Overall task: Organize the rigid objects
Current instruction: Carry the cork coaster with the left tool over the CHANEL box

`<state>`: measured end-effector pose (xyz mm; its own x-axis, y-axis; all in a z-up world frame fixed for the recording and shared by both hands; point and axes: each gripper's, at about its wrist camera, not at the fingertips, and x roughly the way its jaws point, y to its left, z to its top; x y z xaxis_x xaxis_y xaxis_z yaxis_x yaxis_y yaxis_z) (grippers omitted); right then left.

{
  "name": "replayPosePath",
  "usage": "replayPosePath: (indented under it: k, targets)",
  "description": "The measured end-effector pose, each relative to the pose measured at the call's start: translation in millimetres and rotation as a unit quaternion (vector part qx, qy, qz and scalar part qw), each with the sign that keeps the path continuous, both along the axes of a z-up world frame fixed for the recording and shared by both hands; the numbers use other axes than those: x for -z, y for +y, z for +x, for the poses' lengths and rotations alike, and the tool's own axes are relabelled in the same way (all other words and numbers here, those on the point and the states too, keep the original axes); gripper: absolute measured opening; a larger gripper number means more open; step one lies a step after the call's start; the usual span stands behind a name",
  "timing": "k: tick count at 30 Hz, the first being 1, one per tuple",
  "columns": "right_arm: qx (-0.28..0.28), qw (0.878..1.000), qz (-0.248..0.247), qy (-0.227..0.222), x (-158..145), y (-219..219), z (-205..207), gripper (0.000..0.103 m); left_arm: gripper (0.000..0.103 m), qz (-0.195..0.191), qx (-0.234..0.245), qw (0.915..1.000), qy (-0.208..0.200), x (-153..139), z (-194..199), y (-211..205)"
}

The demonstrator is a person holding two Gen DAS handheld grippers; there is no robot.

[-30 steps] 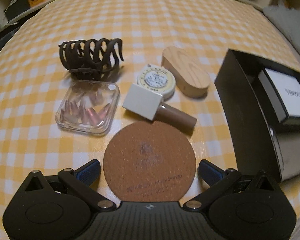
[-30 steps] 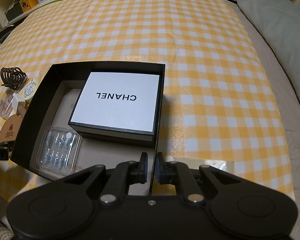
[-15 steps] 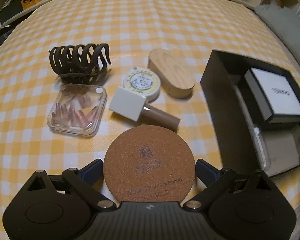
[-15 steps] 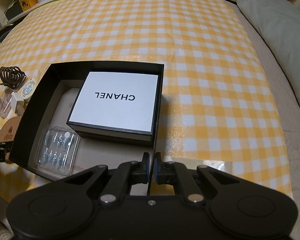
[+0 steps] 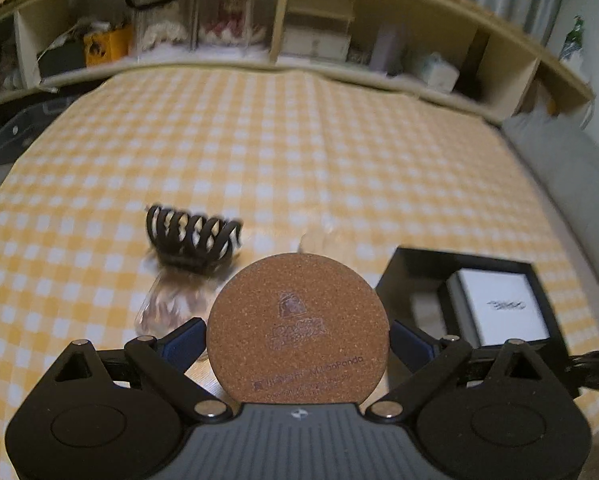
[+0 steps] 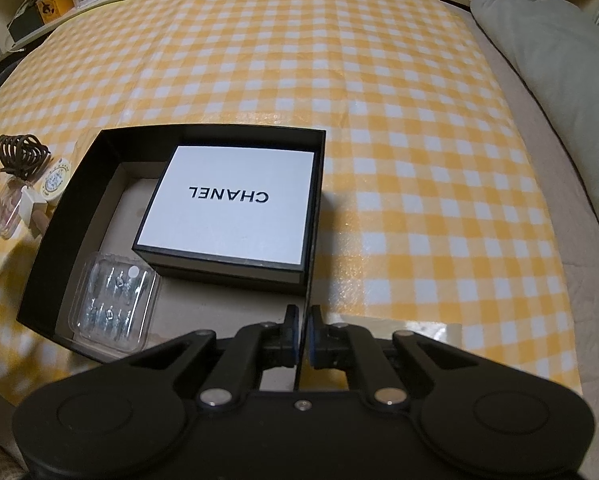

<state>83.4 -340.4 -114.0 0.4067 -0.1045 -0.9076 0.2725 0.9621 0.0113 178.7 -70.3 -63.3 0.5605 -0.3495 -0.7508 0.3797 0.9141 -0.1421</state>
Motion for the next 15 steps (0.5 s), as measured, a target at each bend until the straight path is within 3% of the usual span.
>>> replayPosePath:
  k: [8, 15]
  targets:
    - [-0.003, 1.0, -0.003, 0.001, -1.0, 0.1, 0.9, 0.005, 0.097, -0.035, 0.066, 0.9972, 0.007, -12.8, -21.9, -37.0]
    - [-0.005, 1.0, 0.004, -0.001, -1.1, -1.1, -2.3, 0.005, 0.097, -0.059, 0.11, 0.992, 0.016, -10.3, -18.9, -106.4]
